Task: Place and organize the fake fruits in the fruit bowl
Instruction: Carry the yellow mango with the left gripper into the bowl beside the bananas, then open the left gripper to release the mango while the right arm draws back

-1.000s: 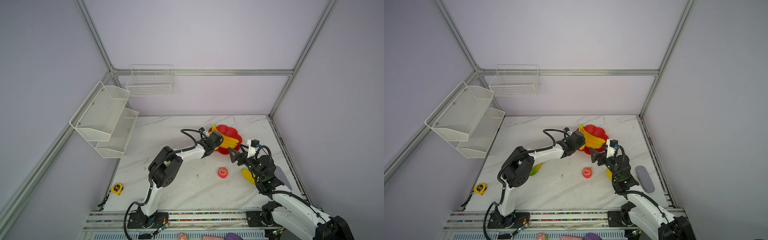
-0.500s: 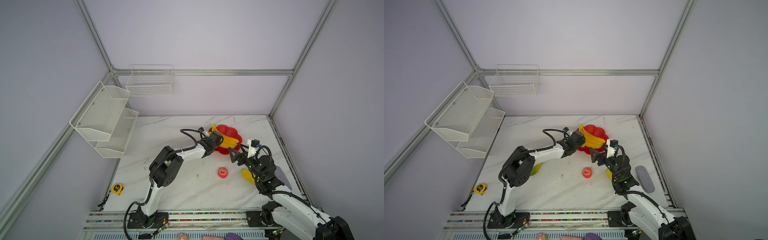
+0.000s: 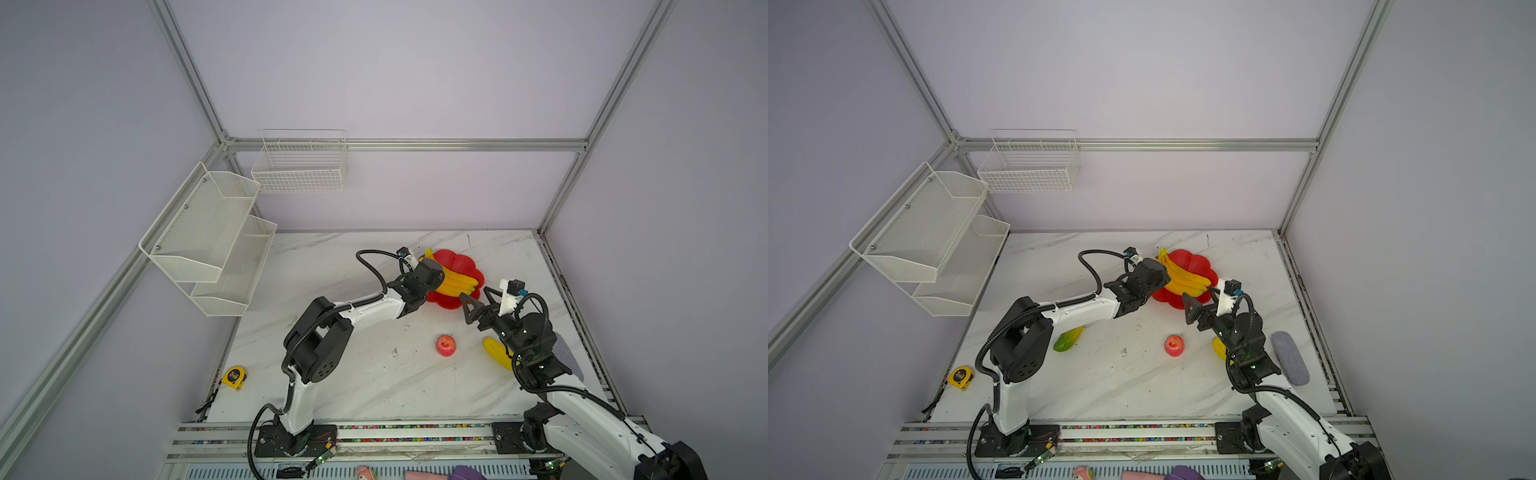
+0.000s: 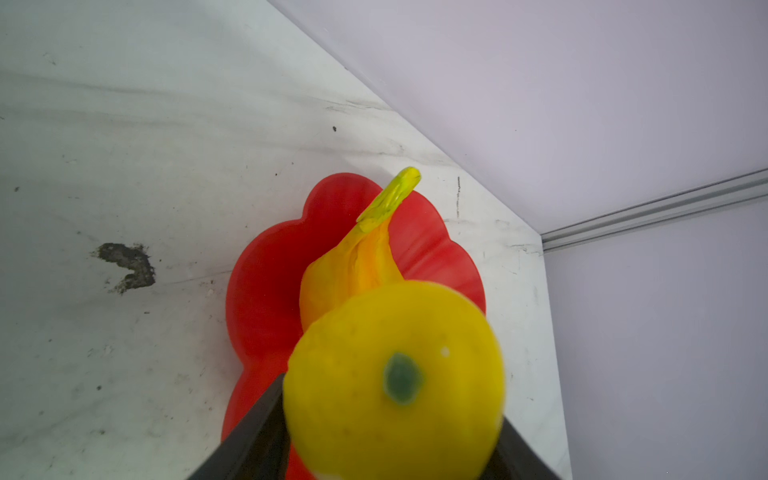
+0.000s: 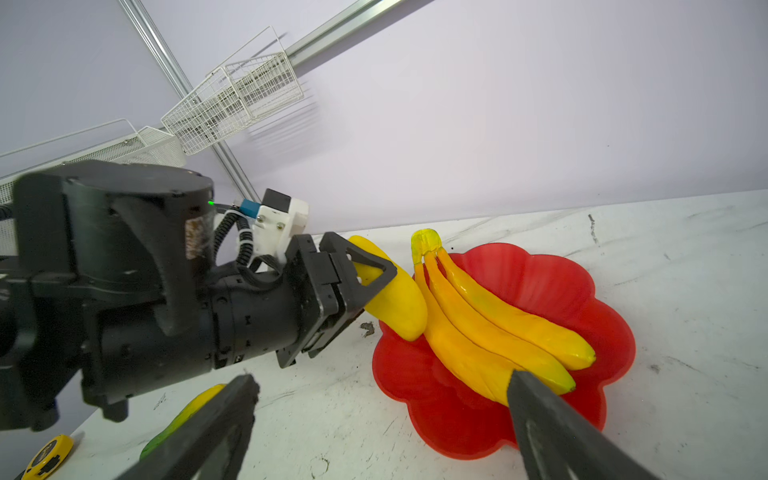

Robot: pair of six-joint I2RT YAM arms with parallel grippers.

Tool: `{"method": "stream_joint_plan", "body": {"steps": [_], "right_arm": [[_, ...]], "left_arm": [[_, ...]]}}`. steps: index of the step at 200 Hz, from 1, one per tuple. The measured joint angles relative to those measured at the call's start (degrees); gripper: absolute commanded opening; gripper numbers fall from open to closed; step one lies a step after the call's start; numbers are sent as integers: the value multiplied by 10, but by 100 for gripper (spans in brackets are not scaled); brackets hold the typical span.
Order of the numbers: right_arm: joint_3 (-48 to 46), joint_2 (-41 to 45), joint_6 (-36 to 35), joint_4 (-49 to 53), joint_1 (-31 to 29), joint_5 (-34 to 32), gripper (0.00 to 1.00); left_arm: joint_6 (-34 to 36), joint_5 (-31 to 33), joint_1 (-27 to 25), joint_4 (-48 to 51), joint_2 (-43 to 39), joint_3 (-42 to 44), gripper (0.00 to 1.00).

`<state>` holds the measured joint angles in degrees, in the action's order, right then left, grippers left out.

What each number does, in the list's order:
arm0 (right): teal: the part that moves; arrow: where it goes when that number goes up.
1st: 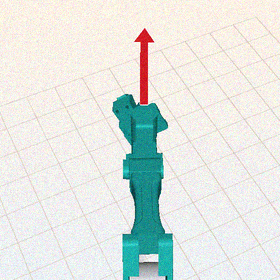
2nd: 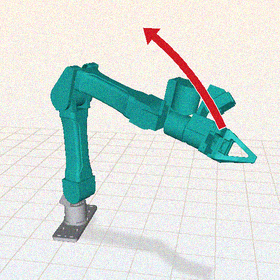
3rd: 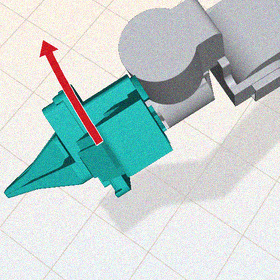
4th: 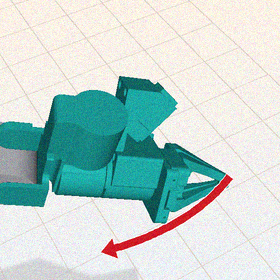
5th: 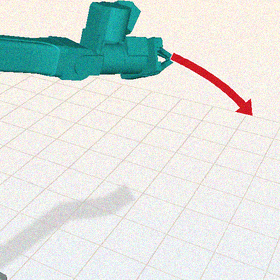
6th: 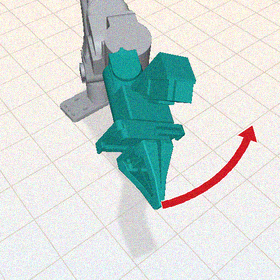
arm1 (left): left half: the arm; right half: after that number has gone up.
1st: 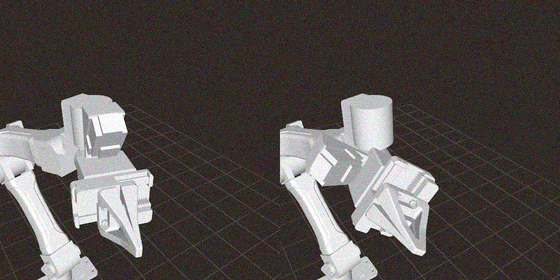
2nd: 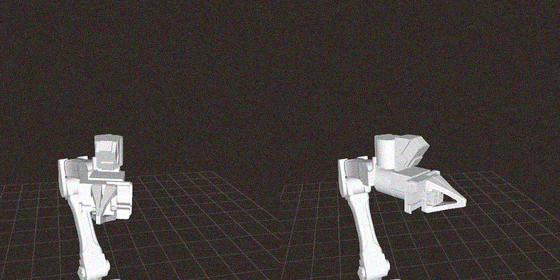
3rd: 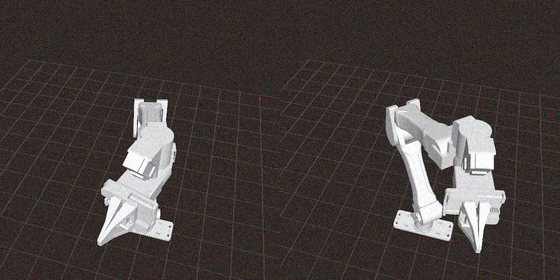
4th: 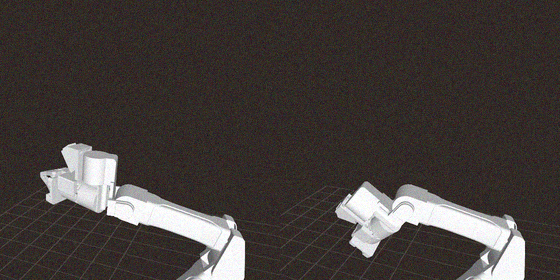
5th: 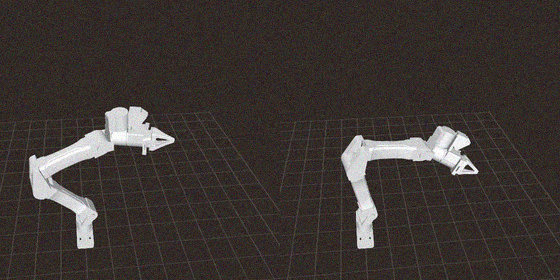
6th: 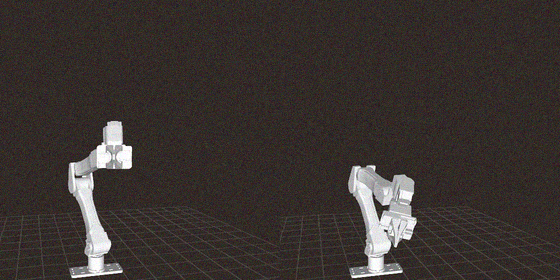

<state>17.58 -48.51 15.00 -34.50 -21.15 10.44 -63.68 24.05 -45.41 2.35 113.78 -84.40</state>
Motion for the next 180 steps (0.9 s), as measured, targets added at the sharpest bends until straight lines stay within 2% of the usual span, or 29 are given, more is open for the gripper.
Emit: {"method": "stream_joint_plan", "body": {"steps": [32,110,126,133,180], "right_arm": [[-1,-3,0,0,1,-4,97],[-1,-17,0,0,3,-5,97],[-1,-17,0,0,3,-5,97],[-1,-17,0,0,3,-5,97],[-1,-17,0,0,3,-6,97]], "left_arm": [[2,-33,7,-21,8,0,54],[-23,-95,12,-12,49,2,59],[-26,-104,13,-12,54,2,63],[-28,-106,13,-10,55,2,72],[-26,-110,16,-5,57,2,79]]}}
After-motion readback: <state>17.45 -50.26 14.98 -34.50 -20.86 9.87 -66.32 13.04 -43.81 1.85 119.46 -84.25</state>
